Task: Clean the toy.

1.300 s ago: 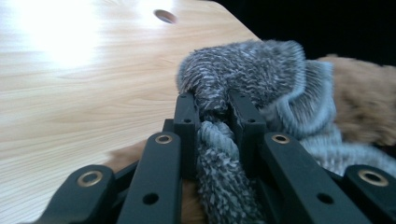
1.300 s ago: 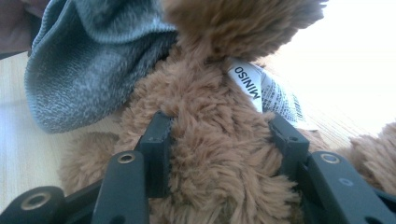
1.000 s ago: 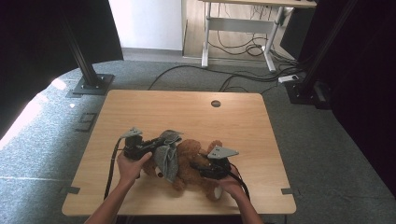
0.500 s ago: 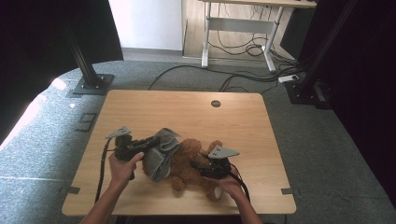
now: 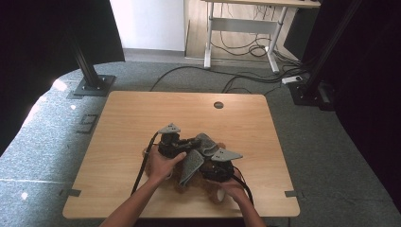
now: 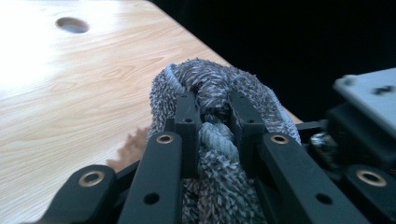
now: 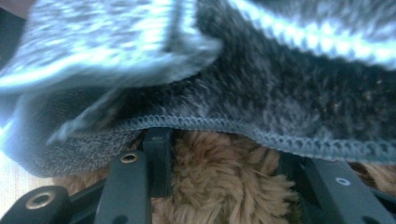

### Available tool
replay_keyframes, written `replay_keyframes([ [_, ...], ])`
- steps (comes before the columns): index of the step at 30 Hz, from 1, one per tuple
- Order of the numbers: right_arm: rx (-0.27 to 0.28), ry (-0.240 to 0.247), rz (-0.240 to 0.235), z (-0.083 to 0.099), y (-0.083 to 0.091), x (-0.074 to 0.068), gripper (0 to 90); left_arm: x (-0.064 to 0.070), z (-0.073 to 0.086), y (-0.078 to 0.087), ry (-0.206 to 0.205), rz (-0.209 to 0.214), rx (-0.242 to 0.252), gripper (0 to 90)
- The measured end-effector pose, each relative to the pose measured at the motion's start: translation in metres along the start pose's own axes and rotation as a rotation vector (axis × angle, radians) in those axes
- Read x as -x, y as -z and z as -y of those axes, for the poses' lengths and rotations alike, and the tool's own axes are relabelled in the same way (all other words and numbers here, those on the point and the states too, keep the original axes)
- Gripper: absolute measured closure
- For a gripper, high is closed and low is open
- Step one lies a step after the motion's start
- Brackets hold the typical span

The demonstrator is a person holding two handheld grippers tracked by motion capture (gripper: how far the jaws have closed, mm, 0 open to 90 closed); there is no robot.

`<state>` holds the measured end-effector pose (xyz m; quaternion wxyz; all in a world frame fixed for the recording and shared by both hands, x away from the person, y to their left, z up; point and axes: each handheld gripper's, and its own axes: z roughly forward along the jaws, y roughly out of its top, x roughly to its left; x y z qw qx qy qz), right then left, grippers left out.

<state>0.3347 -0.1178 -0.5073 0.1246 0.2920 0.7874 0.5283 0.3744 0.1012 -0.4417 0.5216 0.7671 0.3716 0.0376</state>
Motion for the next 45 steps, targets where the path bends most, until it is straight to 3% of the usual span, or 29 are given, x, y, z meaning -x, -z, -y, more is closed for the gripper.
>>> replay_keyframes([
  [6,0.003,0.0,-0.003,0.001,0.0,0.0,52.9,-0.012,0.005,0.012,-0.003,-0.067,-0.008,76.0],
  [11,0.012,-0.012,-0.007,0.002,0.002,0.0,51.9,-0.035,0.016,0.031,0.025,-0.138,-0.023,76.0],
  [15,0.025,-0.014,-0.016,0.001,0.003,0.0,48.2,-0.051,0.03,0.037,0.094,-0.114,-0.019,76.2],
  [17,0.025,-0.017,-0.024,-0.001,0.005,0.0,45.3,-0.044,0.035,0.038,0.041,-0.14,-0.015,76.3],
  [21,0.059,-0.06,-0.031,-0.004,0.015,0.004,45.1,-0.042,0.041,0.038,0.018,-0.163,-0.006,76.4],
  [22,0.095,-0.076,-0.01,-0.008,0.026,0.008,44.7,-0.044,0.043,0.039,0.022,-0.163,-0.002,76.5],
  [23,0.095,-0.076,-0.01,-0.008,0.026,0.008,44.7,-0.046,0.046,0.04,0.031,-0.161,0.003,76.5],
  [24,0.12,-0.087,0.052,-0.01,0.039,0.014,42.4,-0.048,0.048,0.04,0.044,-0.154,0.009,76.5],
  [26,0.14,-0.122,0.093,-0.011,0.049,0.023,38.3,-0.048,0.051,0.042,0.045,-0.155,0.02,76.6],
  [27,0.14,-0.122,0.093,-0.011,0.049,0.023,38.3,-0.048,0.051,0.042,0.045,-0.155,0.02,76.6],
  [31,0.125,-0.208,0.178,-0.006,0.057,0.041,28.0,-0.045,0.053,0.042,0.036,-0.163,0.028,76.6],
  [33,0.066,-0.273,0.163,0.004,0.054,0.053,22.9,-0.044,0.055,0.044,0.032,-0.163,0.036,76.7],
  [34,0.066,-0.273,0.163,0.004,0.054,0.053,22.9,-0.044,0.055,0.044,0.032,-0.163,0.036,76.7],
  [35,0.061,-0.312,0.121,0.009,0.052,0.057,23.9,-0.043,0.056,0.045,0.03,-0.163,0.041,76.7],
  [37,0.057,-0.318,0.109,0.01,0.051,0.057,26.8,-0.043,0.056,0.045,0.028,-0.163,0.042,76.7],
  [38,0.062,-0.317,0.089,0.01,0.051,0.057,33.7,-0.043,0.057,0.045,0.029,-0.162,0.046,76.7],
  [41,0.051,-0.277,0.049,0.008,0.05,0.052,53.3,-0.043,0.056,0.048,0.049,-0.133,0.062,76.4],
  [43,0.053,-0.267,0.045,0.007,0.05,0.052,56.1,-0.042,0.051,0.051,0.069,-0.098,0.076,76.3],
  [44,0.048,-0.243,0.058,0.006,0.049,0.049,59.2,-0.034,0.042,0.054,0.059,-0.06,0.096,76.3],
  [45,0.048,-0.243,0.058,0.006,0.049,0.049,59.2,-0.034,0.042,0.054,0.059,-0.06,0.096,76.3],
])
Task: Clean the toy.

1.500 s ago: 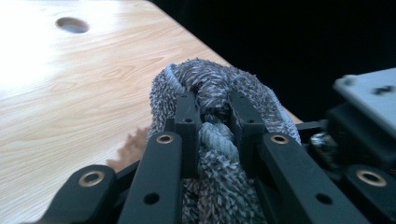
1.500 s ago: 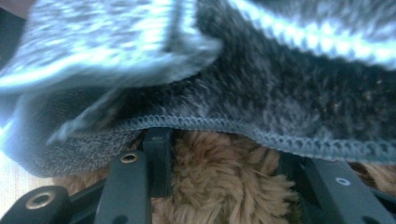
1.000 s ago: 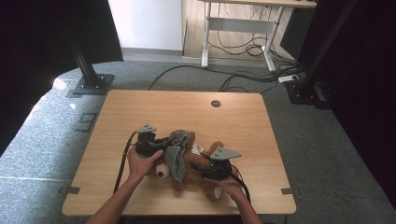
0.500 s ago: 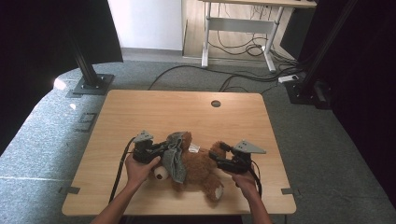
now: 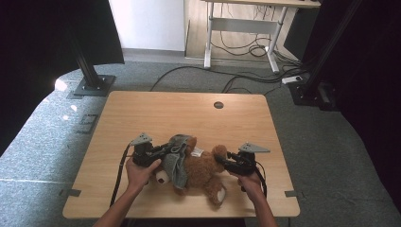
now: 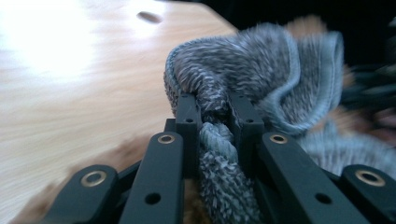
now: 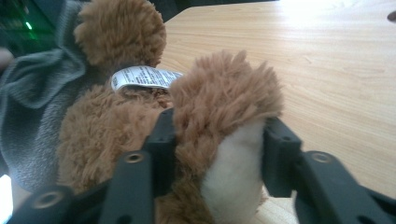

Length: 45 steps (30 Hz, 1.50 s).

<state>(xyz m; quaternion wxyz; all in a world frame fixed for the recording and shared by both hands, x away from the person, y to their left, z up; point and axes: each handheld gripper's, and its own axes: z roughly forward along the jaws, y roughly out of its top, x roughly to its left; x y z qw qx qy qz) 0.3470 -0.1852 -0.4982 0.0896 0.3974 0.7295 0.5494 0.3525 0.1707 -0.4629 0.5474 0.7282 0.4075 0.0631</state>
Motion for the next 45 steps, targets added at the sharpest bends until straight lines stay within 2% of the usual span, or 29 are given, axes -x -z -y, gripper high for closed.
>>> replay_keyframes([
  [1,-0.001,0.02,0.022,0.0,-0.002,-0.004,60.6,0.006,-0.004,0.0,-0.009,0.019,0.009,76.3],
  [2,0.003,0.026,0.03,-0.001,-0.003,-0.005,61.1,0.02,-0.014,-0.003,-0.033,0.055,0.017,76.2],
  [3,0.003,0.026,0.03,-0.001,-0.003,-0.005,61.1,0.02,-0.014,-0.003,-0.033,0.055,0.017,76.2],
  [5,0.003,0.04,0.038,-0.001,-0.005,-0.008,61.9,0.035,-0.023,-0.011,-0.065,0.084,0.012,76.2],
  [6,0.005,0.051,0.038,-0.001,-0.005,-0.009,62.3,0.048,-0.029,-0.023,-0.091,0.103,-0.005,76.1],
  [7,0.005,0.051,0.038,-0.001,-0.005,-0.009,62.3,0.048,-0.029,-0.023,-0.091,0.103,-0.005,76.0],
  [9,0.003,0.068,0.042,-0.001,-0.005,-0.011,62.7,0.059,-0.034,-0.037,-0.106,0.115,-0.03,76.0],
  [11,0.001,0.073,0.043,-0.001,-0.004,-0.011,63.0,0.068,-0.037,-0.053,-0.125,0.106,-0.062,75.9],
  [14,0.009,0.087,0.046,0.0,-0.002,-0.011,63.3,0.074,-0.037,-0.074,-0.15,0.046,-0.121,75.9],
  [17,0.015,0.087,0.045,0.0,-0.001,-0.011,63.4,0.072,-0.034,-0.086,-0.14,0.031,-0.164,75.9],
  [20,0.005,0.096,0.047,0.0,-0.002,-0.01,63.4,0.071,-0.026,-0.089,-0.182,0.006,-0.193,76.0],
  [21,0.005,0.096,0.047,0.0,-0.002,-0.01,63.4,0.071,-0.026,-0.089,-0.182,0.006,-0.193,76.1],
  [25,0.002,0.092,0.047,0.001,-0.001,-0.01,63.5,0.067,-0.022,-0.082,-0.194,0.001,-0.18,76.2],
  [27,-0.004,0.082,0.04,0.001,0.0,-0.008,63.5,0.064,-0.019,-0.073,-0.211,-0.018,-0.164,76.3],
  [33,-0.005,0.071,0.042,0.001,0.0,-0.007,63.5,0.054,-0.015,-0.055,-0.214,-0.051,-0.138,76.4],
  [34,-0.001,0.07,0.044,0.001,0.0,-0.006,63.6,0.046,-0.014,-0.047,-0.203,-0.072,-0.133,76.3],
  [35,-0.001,0.07,0.044,0.001,0.0,-0.006,63.6,0.046,-0.014,-0.047,-0.203,-0.072,-0.133,76.3],
  [39,0.003,0.067,0.051,0.001,0.001,-0.005,63.5,0.026,-0.012,-0.031,-0.169,-0.104,-0.125,76.2],
  [42,0.002,0.065,0.054,0.001,0.001,-0.005,63.6,0.011,-0.009,-0.018,-0.153,-0.148,-0.124,76.2],
  [44,0.006,0.062,0.052,0.002,0.001,-0.004,63.7,-0.002,-0.007,-0.009,-0.107,-0.152,-0.114,76.1],
  [45,0.006,0.065,0.05,0.002,0.001,-0.004,63.7,-0.013,-0.006,0.0,-0.077,-0.155,-0.107,76.0],
])
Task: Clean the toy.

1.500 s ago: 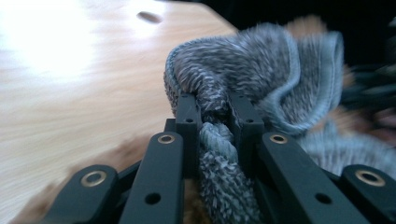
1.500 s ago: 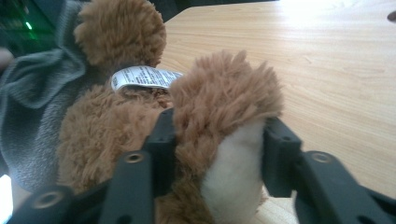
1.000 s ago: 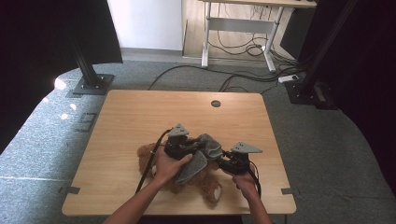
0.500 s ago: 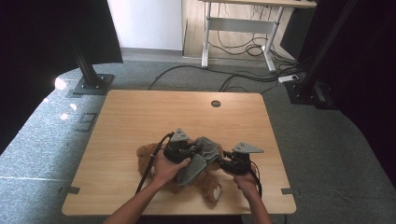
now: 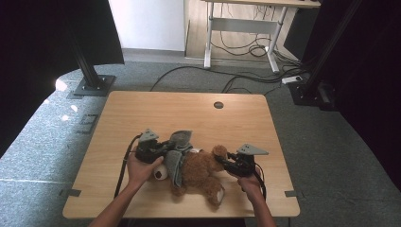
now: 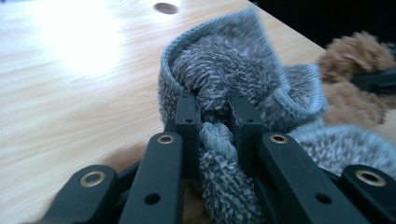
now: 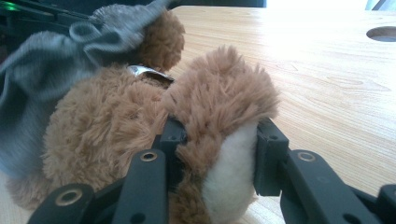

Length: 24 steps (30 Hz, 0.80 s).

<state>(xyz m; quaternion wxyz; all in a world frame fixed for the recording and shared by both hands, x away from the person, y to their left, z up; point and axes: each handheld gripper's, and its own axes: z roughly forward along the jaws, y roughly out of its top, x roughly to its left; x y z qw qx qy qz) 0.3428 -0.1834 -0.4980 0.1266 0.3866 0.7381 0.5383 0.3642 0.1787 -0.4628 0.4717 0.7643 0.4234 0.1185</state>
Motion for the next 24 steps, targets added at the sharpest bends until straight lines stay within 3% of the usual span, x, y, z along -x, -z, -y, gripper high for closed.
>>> replay_keyframes([
  [1,0.0,0.0,-0.001,0.0,0.0,0.0,63.7,-0.007,0.002,0.004,0.026,0.009,0.003,75.9],
  [6,0.003,0.004,-0.006,0.0,0.0,-0.001,63.7,-0.015,0.005,0.013,0.044,0.014,0.013,75.7],
  [10,0.004,0.01,-0.005,0.0,0.001,0.0,63.7,-0.021,0.005,0.022,0.047,0.0,0.027,75.7],
  [16,0.013,0.019,0.006,-0.001,0.001,0.001,63.7,-0.038,0.002,0.034,0.085,-0.037,0.043,75.6],
  [21,0.017,0.014,0.014,-0.001,0.001,0.002,62.8,-0.035,0.012,0.032,0.077,-0.028,0.031,76.0],
  [24,0.02,0.014,0.012,-0.002,0.002,0.003,59.5,-0.035,0.022,0.031,0.097,-0.005,0.043,76.1],
])
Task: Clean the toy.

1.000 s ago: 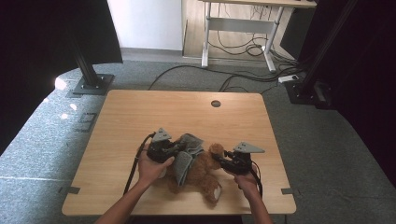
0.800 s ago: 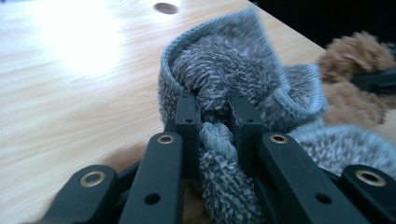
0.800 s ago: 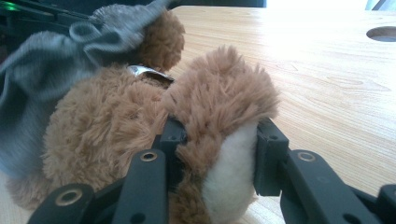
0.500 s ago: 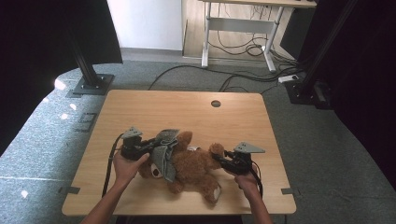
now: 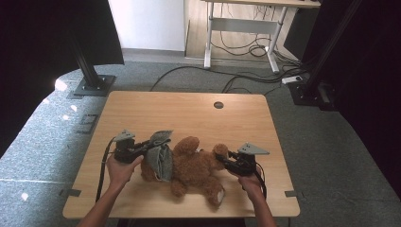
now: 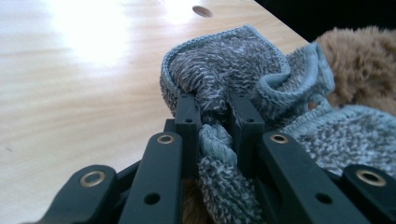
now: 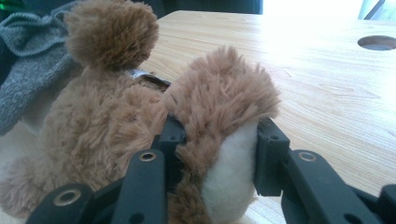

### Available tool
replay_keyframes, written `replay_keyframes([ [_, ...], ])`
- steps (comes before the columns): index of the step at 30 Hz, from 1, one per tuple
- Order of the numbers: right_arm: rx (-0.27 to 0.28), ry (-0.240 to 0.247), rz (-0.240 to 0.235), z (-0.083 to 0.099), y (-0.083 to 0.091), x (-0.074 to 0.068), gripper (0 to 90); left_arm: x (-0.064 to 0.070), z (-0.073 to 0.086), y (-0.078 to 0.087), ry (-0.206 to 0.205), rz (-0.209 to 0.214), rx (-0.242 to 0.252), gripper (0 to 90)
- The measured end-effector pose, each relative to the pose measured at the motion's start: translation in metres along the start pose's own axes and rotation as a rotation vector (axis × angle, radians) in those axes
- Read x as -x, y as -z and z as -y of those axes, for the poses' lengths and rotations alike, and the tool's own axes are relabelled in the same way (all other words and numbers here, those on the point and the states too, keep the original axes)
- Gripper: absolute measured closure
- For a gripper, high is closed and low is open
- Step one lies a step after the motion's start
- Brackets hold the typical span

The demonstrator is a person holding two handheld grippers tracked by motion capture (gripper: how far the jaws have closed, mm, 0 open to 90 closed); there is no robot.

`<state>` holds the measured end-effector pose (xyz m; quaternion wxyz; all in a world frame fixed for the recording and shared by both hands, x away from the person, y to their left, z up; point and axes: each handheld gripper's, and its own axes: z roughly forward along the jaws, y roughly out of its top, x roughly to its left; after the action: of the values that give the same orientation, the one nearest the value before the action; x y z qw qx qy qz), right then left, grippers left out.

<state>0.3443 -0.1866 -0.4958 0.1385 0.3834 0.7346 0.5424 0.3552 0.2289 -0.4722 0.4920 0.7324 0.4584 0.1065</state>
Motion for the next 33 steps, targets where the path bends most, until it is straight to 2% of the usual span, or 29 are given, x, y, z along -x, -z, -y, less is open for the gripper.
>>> replay_keyframes([
  [1,0.009,-0.002,-0.002,-0.001,0.001,0.0,57.2,-0.001,0.003,0.001,0.009,0.006,0.011,76.2],
  [3,0.022,-0.01,-0.002,-0.004,0.004,-0.001,53.7,0.001,0.007,0.002,-0.001,0.002,0.02,76.4],
  [8,0.061,0.018,0.058,-0.022,0.013,-0.012,39.9,0.007,0.014,0.001,-0.035,-0.011,0.03,76.7],
  [10,0.076,0.018,0.06,-0.027,0.015,-0.014,38.5,0.008,0.017,0.001,-0.044,-0.018,0.034,76.7],
  [11,0.097,0.019,0.06,-0.035,0.018,-0.018,35.5,0.008,0.018,0.001,-0.039,-0.017,0.039,76.7],
  [12,0.097,0.019,0.06,-0.035,0.018,-0.018,35.5,0.008,0.019,0.001,-0.035,-0.014,0.042,76.7],
  [15,0.103,0.021,0.022,-0.045,0.018,-0.025,33.1,0.008,0.02,0.001,-0.036,-0.017,0.046,76.8],
  [16,0.096,0.02,-0.01,-0.05,0.012,-0.031,31.2,0.008,0.02,0.001,-0.036,-0.018,0.048,76.8],
  [17,0.096,0.02,-0.01,-0.05,0.012,-0.031,31.2,0.008,0.021,0.001,-0.039,-0.02,0.05,76.8],
  [19,0.076,0.015,-0.043,-0.053,0.002,-0.036,30.4,0.009,0.021,0.001,-0.04,-0.019,0.048,76.8],
  [21,0.063,0.032,-0.041,-0.057,-0.011,-0.044,29.7,0.009,0.021,0.002,-0.041,-0.02,0.048,76.8],
  [23,0.079,0.036,-0.044,-0.062,-0.013,-0.05,29.4,0.009,0.021,0.002,-0.042,-0.02,0.048,76.8],
  [28,0.109,0.04,-0.043,-0.069,-0.004,-0.053,29.6,0.008,0.021,0.002,-0.041,-0.019,0.047,76.8],
  [33,0.095,0.048,-0.059,-0.068,0.003,-0.055,29.6,0.009,0.022,0.002,-0.042,-0.021,0.049,76.7],
])
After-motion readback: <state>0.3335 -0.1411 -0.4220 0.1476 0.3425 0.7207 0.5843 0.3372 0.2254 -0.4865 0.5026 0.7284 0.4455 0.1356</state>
